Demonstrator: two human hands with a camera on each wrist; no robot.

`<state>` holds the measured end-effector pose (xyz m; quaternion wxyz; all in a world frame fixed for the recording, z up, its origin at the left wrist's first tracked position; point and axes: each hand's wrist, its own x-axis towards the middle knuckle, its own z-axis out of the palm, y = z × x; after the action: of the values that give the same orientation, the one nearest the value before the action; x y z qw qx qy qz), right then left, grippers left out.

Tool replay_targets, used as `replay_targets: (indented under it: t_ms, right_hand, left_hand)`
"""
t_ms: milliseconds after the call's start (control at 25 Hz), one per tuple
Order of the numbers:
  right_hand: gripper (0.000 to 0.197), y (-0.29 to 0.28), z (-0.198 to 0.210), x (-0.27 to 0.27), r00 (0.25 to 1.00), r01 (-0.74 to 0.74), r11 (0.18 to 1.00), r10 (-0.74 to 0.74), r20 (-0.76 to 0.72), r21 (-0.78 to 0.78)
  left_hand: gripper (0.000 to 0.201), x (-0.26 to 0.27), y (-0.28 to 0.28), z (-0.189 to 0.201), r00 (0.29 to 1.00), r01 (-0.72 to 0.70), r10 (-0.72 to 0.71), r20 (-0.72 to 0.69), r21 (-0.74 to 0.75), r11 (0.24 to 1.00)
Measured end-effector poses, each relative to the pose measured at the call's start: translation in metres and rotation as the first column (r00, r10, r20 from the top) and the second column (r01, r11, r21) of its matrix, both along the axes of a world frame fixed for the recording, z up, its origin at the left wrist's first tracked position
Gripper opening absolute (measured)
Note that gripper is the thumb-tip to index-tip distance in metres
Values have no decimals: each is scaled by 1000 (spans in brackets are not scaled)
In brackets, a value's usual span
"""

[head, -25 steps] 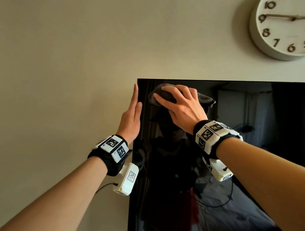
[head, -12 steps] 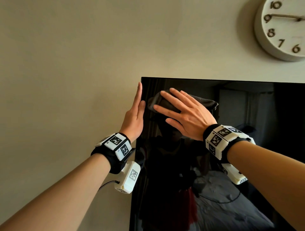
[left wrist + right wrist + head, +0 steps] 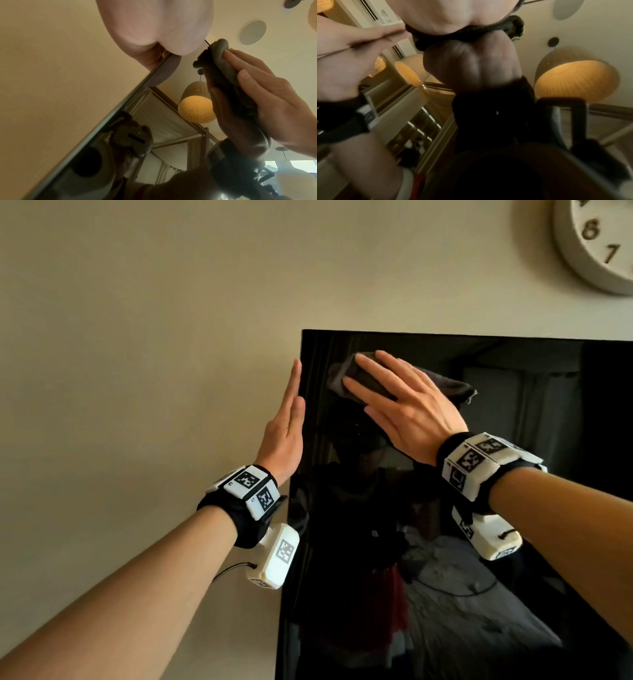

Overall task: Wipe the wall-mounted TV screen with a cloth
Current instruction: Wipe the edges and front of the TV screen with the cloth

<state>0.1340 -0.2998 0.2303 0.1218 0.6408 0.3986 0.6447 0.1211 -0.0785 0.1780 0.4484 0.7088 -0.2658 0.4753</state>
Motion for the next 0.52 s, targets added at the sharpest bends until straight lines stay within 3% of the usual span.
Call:
replay_targets:
  t_ms: [120,280,400,440,520]
  right_hand:
    - [45,1,-25,3,1000,14,982,-10,21,-191]
    - [44,2,-28,2,1000,-5,998,4,-4,-63]
    - [45,2,-49,3,999,30,947,-22,28,-321]
    - [44,-1,-46,2,999,36,946,-27,33,-323]
    - [44,-3,-36,1,999,32,989,-34,-9,-143]
  left_hand:
    - [51,0,-1,-15,999,15,-17,-42,-32,999]
    - [51,-3,-3,-34,998,21,-23,-61,-40,999]
    - [53,-8,-3,-47,993,32,-38,-112,-54,998]
    - [52,-9,-4,-50,993,32,-39,-115,-58,998]
    - [52,-11,-8,-53,992,43,-50,-112,-65,997]
